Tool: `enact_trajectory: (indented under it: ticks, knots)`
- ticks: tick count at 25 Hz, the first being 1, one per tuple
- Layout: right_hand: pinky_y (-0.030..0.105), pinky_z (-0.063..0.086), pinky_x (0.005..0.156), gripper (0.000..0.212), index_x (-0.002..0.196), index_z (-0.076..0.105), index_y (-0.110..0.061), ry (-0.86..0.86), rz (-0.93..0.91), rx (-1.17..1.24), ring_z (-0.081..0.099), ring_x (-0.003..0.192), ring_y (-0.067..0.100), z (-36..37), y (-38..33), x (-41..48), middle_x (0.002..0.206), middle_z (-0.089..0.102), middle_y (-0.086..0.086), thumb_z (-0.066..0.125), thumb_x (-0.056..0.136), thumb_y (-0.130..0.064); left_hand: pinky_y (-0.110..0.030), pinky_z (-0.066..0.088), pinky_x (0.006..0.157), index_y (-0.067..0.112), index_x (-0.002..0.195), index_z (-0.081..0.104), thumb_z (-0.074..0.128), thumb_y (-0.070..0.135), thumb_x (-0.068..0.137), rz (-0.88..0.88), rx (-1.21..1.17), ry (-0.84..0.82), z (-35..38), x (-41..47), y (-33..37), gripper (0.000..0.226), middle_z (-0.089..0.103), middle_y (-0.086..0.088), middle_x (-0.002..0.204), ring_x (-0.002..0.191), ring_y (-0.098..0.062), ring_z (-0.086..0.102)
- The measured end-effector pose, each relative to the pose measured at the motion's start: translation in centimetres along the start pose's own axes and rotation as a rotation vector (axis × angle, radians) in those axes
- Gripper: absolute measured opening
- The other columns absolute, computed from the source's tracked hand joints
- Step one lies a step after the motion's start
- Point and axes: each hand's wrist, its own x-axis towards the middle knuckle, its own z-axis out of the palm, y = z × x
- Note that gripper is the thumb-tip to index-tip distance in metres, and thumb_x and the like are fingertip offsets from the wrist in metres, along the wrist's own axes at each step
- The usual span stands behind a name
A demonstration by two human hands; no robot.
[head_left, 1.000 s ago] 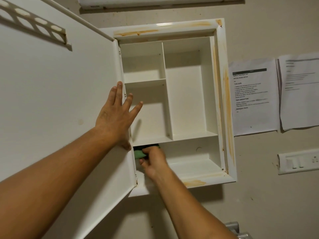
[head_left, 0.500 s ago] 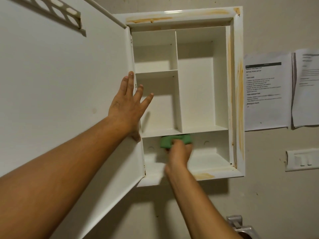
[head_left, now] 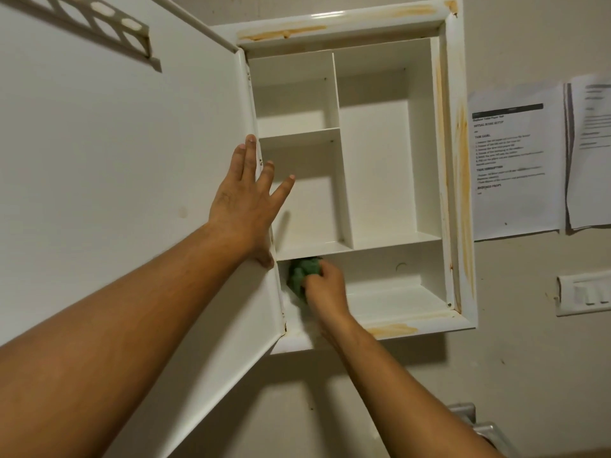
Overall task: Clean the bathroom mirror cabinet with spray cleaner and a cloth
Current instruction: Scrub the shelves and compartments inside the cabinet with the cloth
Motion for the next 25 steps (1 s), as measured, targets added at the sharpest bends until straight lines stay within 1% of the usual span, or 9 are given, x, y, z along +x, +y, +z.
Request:
enact_trajectory:
  ticks: [4, 8, 11, 13, 15, 18, 22, 24, 25]
  knots:
    - [0.037, 0.053, 0.067, 0.015, 0.089, 0.069, -0.005, -0.192, -0.046, -0.114, 0.066, 0.074, 0.027, 1.4, 0.2, 0.1, 0.083, 0.073, 0.013, 0.054, 0.086, -0.005, -0.065, -0.004, 0.122, 0.022, 0.161, -0.019, 0.054, 0.102, 0.052, -0.004, 0.008, 0.000, 0.0, 0.1, 0.1, 0.154, 0.003, -0.021, 0.170, 0.146, -0.062, -0.021]
    - [0.038, 0.056, 0.072, 0.021, 0.092, 0.067, -0.010, -0.401, -0.084, -0.564, 0.066, 0.078, 0.025, -0.9, -0.3, 1.4, 0.087, 0.071, 0.012, 0.047, 0.088, -0.004, -0.065, -0.004, 0.122, 0.022, 0.161, -0.018, 0.055, 0.101, 0.052, -0.013, 0.016, -0.010, 0.0, 0.1, 0.1, 0.154, 0.003, -0.021, 0.170, 0.146, -0.062, -0.021]
    - [0.023, 0.053, 0.057, 0.020, 0.091, 0.065, -0.007, -0.337, 0.004, -0.327, 0.067, 0.063, 0.015, -0.4, -1.6, 1.3, 0.078, 0.069, 0.011, 0.049, 0.092, 0.005, -0.065, -0.004, 0.122, 0.022, 0.162, -0.016, 0.055, 0.102, 0.051, -0.011, 0.016, -0.012, -0.3, -0.1, 0.2, 0.154, 0.006, -0.021, 0.170, 0.146, -0.062, -0.020]
    - [0.025, 0.054, 0.061, 0.020, 0.092, 0.068, -0.009, -0.258, 0.000, -0.192, 0.069, 0.069, 0.017, 0.2, -0.6, 0.9, 0.088, 0.073, 0.018, 0.050, 0.095, 0.001, -0.065, -0.004, 0.122, 0.022, 0.162, -0.015, 0.055, 0.102, 0.050, -0.016, 0.023, -0.012, -0.3, -0.1, 0.2, 0.154, 0.007, -0.020, 0.169, 0.146, -0.062, -0.019]
    - [0.035, 0.056, 0.072, 0.023, 0.092, 0.070, -0.016, -0.300, -0.058, -0.258, 0.067, 0.078, 0.020, -0.1, 0.8, 0.9, 0.095, 0.074, 0.019, 0.051, 0.095, -0.004, -0.065, -0.004, 0.122, 0.022, 0.162, -0.016, 0.055, 0.102, 0.050, -0.012, 0.022, -0.011, -0.1, 0.0, 0.1, 0.154, 0.007, -0.020, 0.170, 0.146, -0.062, -0.019]
    - [0.050, 0.059, 0.081, 0.025, 0.079, 0.066, -0.019, -0.482, -0.099, -0.552, 0.067, 0.075, 0.027, -1.4, 0.5, 1.1, 0.078, 0.069, 0.013, 0.048, 0.083, -0.003, -0.066, -0.005, 0.122, 0.023, 0.162, -0.017, 0.053, 0.103, 0.050, -0.007, 0.015, -0.006, 0.0, 0.1, 0.1, 0.154, 0.005, -0.021, 0.170, 0.146, -0.062, -0.020]
    - [0.032, 0.058, 0.073, 0.022, 0.090, 0.068, -0.014, -0.309, -0.038, -0.239, 0.068, 0.076, 0.021, -0.1, -0.6, 1.6, 0.084, 0.072, 0.007, 0.051, 0.094, 0.001, -0.066, -0.005, 0.122, 0.022, 0.162, -0.016, 0.054, 0.103, 0.050, -0.010, 0.018, -0.002, 0.0, 0.1, 0.2, 0.154, 0.007, -0.020, 0.170, 0.146, -0.062, -0.020]
    - [0.027, 0.055, 0.067, 0.022, 0.091, 0.069, -0.016, -0.331, -0.109, -0.280, 0.068, 0.075, 0.021, -0.3, 0.8, 1.4, 0.083, 0.072, 0.005, 0.051, 0.096, -0.004, -0.066, -0.004, 0.122, 0.022, 0.162, -0.015, 0.054, 0.103, 0.049, -0.009, 0.011, 0.002, 0.1, 0.1, 0.1, 0.155, 0.007, -0.020, 0.170, 0.146, -0.062, -0.020]
    - [0.031, 0.056, 0.070, 0.024, 0.093, 0.071, -0.016, -0.397, -0.142, -0.367, 0.069, 0.080, 0.025, -0.8, 1.5, 1.4, 0.086, 0.073, 0.007, 0.050, 0.094, -0.004, -0.066, -0.004, 0.122, 0.022, 0.162, -0.015, 0.054, 0.103, 0.049, -0.008, 0.012, -0.006, 0.1, 0.1, 0.1, 0.155, 0.007, -0.020, 0.170, 0.146, -0.062, -0.020]
